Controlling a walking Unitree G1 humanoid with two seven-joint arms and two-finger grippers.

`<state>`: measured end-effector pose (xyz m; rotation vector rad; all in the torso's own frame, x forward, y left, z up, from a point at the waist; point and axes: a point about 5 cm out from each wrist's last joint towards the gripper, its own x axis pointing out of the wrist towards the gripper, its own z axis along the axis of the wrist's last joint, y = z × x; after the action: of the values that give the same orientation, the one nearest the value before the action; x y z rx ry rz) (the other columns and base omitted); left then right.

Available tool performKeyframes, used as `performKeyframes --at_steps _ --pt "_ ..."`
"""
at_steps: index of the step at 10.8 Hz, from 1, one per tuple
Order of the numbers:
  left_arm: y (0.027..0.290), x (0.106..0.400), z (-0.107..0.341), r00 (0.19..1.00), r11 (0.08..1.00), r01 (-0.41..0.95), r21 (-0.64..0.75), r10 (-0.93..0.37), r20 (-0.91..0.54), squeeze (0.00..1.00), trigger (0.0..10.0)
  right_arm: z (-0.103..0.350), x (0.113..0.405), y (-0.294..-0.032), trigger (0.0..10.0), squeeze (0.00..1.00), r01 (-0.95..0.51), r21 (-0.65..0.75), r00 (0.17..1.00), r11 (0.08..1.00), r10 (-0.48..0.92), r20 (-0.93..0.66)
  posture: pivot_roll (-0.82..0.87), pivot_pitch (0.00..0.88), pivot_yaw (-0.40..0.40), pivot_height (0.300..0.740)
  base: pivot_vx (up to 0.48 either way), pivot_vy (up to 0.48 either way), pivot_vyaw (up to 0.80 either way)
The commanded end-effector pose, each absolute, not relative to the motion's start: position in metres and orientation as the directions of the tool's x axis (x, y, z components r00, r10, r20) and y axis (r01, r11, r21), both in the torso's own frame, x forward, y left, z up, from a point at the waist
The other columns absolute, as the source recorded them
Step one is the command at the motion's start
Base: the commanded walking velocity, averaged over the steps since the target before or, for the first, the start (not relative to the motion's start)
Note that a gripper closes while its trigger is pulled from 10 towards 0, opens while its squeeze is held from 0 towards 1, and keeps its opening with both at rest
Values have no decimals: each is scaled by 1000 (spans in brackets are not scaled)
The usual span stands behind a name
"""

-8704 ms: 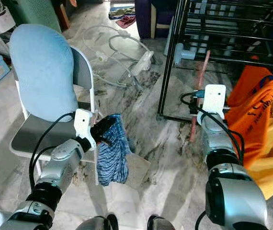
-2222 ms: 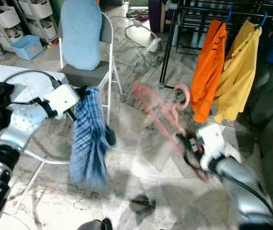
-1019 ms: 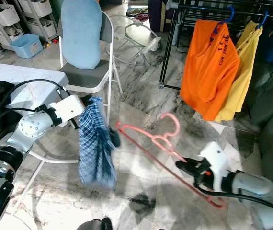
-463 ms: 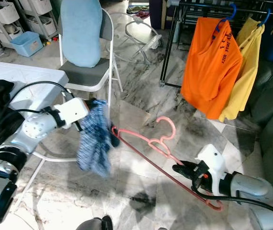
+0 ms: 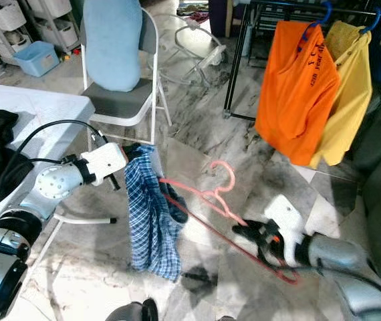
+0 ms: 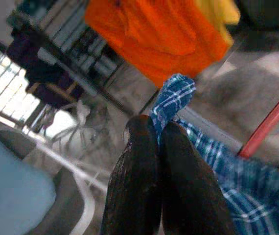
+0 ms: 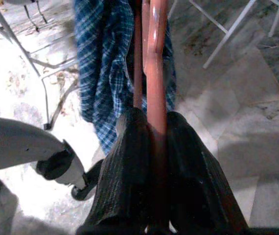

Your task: Hang hanger

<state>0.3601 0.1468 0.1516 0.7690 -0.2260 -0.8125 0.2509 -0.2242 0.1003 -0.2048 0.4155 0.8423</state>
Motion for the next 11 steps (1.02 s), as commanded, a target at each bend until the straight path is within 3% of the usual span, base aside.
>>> performKeyframes --at_steps 1,3,4,5,7,11 --pt "142 359 159 654 445 568 692 -755 -52 0 10000 96 254 -222 10000 0 -771 -10 576 637 689 -441 -76 168 81 740 0 0 0" --pt "119 345 152 562 417 622 663 -827 -6 0 10000 77 269 -225 10000 0 -712 30 619 702 646 -446 -64 181 88 740 0 0 0" --pt "110 340 154 530 429 641 637 -847 36 0 10000 64 279 -232 10000 0 -616 17 690 787 550 -469 -53 185 90 740 0 0 0" --pt "101 334 153 504 431 661 615 -862 63 0 10000 60 291 -240 10000 0 -455 110 784 884 455 -423 -41 191 96 740 0 0 0" --pt "96 325 151 478 434 690 579 -874 86 0 10000 55 299 -252 10000 0 -298 126 851 946 323 -413 -37 192 110 740 0 0 0" --pt "101 325 140 530 457 689 563 -847 39 0 10000 67 307 -272 10000 0 -65 142 947 988 106 -304 -70 183 110 740 0 0 0"
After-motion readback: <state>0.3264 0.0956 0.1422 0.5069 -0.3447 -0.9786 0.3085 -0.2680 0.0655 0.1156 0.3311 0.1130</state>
